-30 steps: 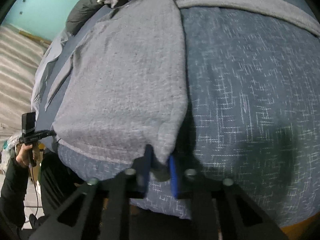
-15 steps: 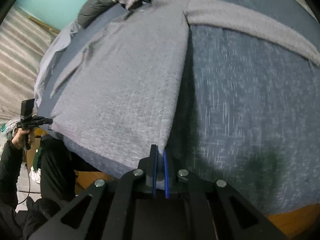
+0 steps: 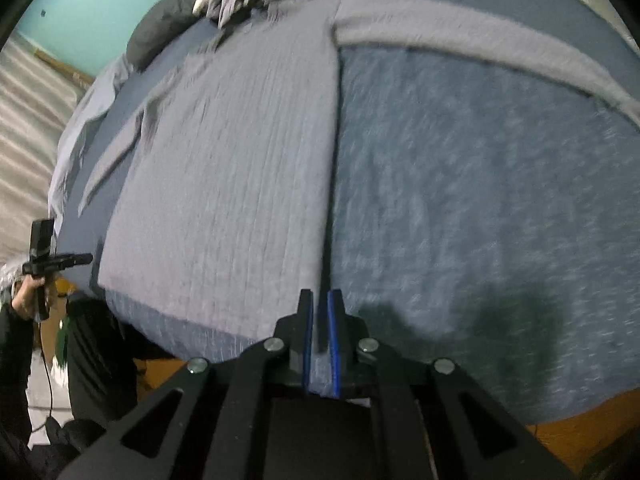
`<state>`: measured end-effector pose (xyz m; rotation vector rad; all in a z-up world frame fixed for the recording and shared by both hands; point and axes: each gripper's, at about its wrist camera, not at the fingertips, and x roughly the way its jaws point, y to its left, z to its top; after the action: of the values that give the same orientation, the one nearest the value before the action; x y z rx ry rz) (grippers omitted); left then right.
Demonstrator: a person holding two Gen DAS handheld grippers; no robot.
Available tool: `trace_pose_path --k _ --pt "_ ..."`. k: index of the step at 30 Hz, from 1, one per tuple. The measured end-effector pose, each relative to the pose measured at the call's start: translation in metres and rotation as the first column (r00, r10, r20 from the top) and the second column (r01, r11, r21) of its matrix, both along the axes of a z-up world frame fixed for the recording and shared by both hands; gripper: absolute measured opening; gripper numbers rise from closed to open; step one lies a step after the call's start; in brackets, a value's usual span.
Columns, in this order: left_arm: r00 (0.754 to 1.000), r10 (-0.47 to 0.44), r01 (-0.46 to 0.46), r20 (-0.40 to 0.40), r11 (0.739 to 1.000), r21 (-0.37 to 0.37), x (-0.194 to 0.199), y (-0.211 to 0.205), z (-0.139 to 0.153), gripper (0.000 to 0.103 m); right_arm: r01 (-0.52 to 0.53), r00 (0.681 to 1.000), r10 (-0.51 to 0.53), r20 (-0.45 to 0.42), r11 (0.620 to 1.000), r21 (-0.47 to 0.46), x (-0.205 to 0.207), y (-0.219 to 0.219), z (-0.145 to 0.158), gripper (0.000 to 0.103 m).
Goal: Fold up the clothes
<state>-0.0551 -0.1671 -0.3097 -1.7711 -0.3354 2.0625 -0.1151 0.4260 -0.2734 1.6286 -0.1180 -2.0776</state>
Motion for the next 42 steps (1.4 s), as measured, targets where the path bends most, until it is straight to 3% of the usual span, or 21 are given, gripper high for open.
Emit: trace_pose_path --k 4,10,18,25,29,36,40,42 --pt "0.994 0.086 -0.086 -0.063 0.996 0.011 -0.021 -0.012 0.013 0.024 0.054 0.996 -0.056 -0.067 0.998 -0.033 -0.016 0.004 0.021 0.019" --pt "0.965 0.222 -0.208 -0.14 0.972 0.107 -0.07 -0.017 0.022 0.034 0.043 0.992 -0.056 -0.113 0.992 -0.115 -0.047 -0.041 0.032 0.024" --pt "0.93 0.315 -0.288 -0.188 0.944 0.158 -0.148 -0.023 0.023 0.041 0.005 0.994 -0.028 -0.105 0.978 -0.209 -0.102 -0.124 0.016 0.028" --pt "0.893 0.401 -0.362 -0.205 0.909 0.205 -0.212 -0.022 0.012 0.05 -0.001 0.995 -0.032 -0.097 0.946 -0.323 -0.125 -0.181 -0.013 0.028" --pt "0.873 0.452 -0.403 -0.183 0.88 0.251 -0.239 -0.024 0.001 0.05 0.001 0.995 -0.036 -0.09 0.931 -0.364 -0.125 -0.197 -0.032 0.028" --pt "0.846 0.511 -0.443 -0.151 0.832 0.333 -0.268 -0.03 -0.014 0.05 -0.004 0.992 -0.04 -0.116 0.934 -0.358 -0.118 -0.209 -0.058 0.028" --pt "0.85 0.501 -0.438 -0.162 0.844 0.308 -0.277 -0.025 -0.019 0.048 -0.033 0.991 -0.016 -0.134 0.935 -0.354 -0.114 -0.213 -0.06 0.028" --pt "0.849 0.499 -0.446 -0.173 0.853 0.27 -0.279 -0.024 -0.02 0.022 -0.043 0.989 -0.01 -0.145 0.933 -0.357 -0.113 -0.213 -0.059 0.028"
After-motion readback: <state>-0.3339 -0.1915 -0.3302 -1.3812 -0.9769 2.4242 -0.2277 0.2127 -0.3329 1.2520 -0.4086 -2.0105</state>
